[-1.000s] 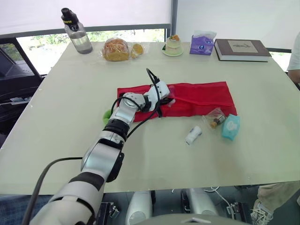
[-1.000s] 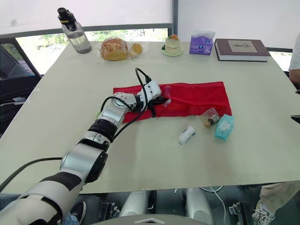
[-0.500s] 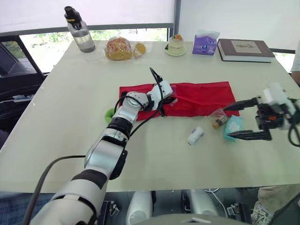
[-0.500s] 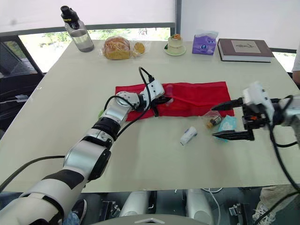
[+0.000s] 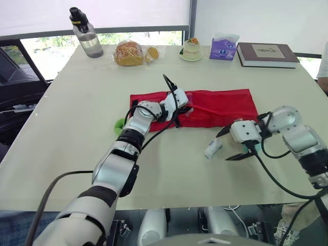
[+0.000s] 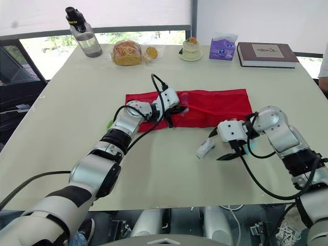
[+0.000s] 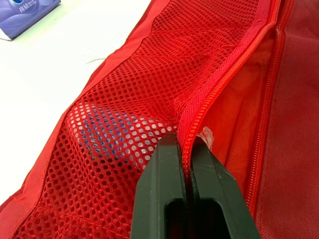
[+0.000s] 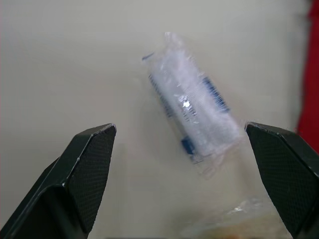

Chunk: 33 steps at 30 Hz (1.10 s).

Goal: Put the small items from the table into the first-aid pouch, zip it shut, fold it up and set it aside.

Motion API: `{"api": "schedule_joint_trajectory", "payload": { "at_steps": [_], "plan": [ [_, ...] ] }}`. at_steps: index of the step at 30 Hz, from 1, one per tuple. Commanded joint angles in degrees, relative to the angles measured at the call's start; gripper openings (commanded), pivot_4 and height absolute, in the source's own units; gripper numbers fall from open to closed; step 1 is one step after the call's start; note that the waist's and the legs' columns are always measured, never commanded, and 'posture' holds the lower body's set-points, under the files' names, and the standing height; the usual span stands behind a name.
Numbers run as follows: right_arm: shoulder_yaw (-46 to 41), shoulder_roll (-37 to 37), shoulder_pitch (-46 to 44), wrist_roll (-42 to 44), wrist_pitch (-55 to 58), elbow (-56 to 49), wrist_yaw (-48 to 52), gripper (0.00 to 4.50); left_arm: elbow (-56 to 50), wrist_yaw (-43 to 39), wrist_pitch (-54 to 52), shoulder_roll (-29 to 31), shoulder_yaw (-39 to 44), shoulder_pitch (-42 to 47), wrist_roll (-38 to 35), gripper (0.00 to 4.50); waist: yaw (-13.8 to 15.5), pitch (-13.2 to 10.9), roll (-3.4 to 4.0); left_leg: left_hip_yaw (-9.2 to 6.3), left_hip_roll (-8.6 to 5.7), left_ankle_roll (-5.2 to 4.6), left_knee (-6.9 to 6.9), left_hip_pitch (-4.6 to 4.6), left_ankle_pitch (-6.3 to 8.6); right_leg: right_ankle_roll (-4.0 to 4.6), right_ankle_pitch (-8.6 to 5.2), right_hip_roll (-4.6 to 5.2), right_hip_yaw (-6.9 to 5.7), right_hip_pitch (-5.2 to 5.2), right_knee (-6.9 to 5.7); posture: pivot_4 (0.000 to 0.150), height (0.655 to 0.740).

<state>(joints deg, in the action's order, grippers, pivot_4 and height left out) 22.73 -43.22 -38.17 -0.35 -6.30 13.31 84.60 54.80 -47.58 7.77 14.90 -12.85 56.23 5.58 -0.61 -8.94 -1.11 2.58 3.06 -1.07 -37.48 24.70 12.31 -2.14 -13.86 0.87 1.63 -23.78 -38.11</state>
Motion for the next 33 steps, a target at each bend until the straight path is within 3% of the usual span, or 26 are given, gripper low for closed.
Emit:
{"api": "schedule_joint_trajectory", "payload": {
  "at_steps": [1,5,9,13,14,19,26,33],
  "plan": [
    [1.51,2.46,-2.87,-4.22,-4.58,2.74,-2.69,4.42,-1.27,0.29,-0.39,0.03,0.12,-0.81,0.54,0.0,-0.01,0.0,0.0,0.0,0.0,0.0,0.0,-0.01,0.0,0.0,0.0,0.0,0.0,0.0,-0.01,0.15,0.74],
    [1.98,4.64,-3.81,-5.11,-4.63,4.07,-3.0,4.42,-1.47,0.41,-0.49,0.14,0.11,-1.04,0.58,0.0,-0.04,0.01,0.0,0.0,0.01,0.0,-0.01,-0.03,0.0,0.01,0.01,0.0,0.0,0.02,-0.04,0.15,0.74],
    [2.44,4.73,-4.03,-6.09,2.55,2.22,-1.65,4.42,-1.48,0.65,-0.52,0.25,0.17,-1.03,0.61,0.0,-0.05,0.01,0.01,0.0,0.0,0.01,-0.02,-0.06,-0.01,0.01,0.01,0.0,0.0,0.03,-0.07,0.15,0.74],
    [0.87,4.62,-3.25,-3.87,11.41,-2.21,-0.9,2.65,-2.13,0.79,-0.71,0.12,0.15,-1.52,0.51,0.0,-0.05,0.01,0.01,-0.01,0.01,0.02,-0.03,-0.08,-0.01,0.02,0.0,0.0,0.0,0.03,-0.17,0.15,0.74],
    [0.92,4.28,-3.17,-4.31,12.07,-2.66,-1.06,2.42,-2.25,0.81,-0.75,0.07,0.11,-1.63,0.52,0.0,-0.04,0.01,0.01,-0.01,0.01,0.02,-0.03,-0.08,-0.01,0.02,0.0,0.0,0.0,0.02,-0.17,0.15,0.74],
    [-0.27,4.22,-2.19,-3.97,16.33,-4.75,-3.53,0.11,-2.82,0.89,-1.03,-0.22,0.05,-1.9,0.52,0.0,0.0,0.01,0.01,-0.01,0.01,0.02,-0.03,-0.06,-0.01,0.02,0.0,0.0,0.0,0.01,-0.17,0.15,0.74],
    [-11.33,7.42,3.31,2.73,31.14,-12.98,-15.82,0.04,-4.07,1.64,-1.9,-0.84,0.38,-1.97,0.09,0.0,0.05,0.01,0.01,-0.02,0.01,0.02,-0.03,-0.04,-0.02,0.02,0.0,0.0,0.0,0.01,-0.17,0.15,0.74],
    [-16.42,5.52,9.38,2.18,43.42,-25.39,-26.81,0.04,-4.6,1.72,-2.54,-1.43,0.43,-2.4,-0.18,0.0,0.34,0.01,0.01,-0.02,0.0,0.03,-0.04,-0.01,-0.01,0.02,0.0,0.02,-0.01,0.01,-0.16,0.15,0.74]
  ]
}}
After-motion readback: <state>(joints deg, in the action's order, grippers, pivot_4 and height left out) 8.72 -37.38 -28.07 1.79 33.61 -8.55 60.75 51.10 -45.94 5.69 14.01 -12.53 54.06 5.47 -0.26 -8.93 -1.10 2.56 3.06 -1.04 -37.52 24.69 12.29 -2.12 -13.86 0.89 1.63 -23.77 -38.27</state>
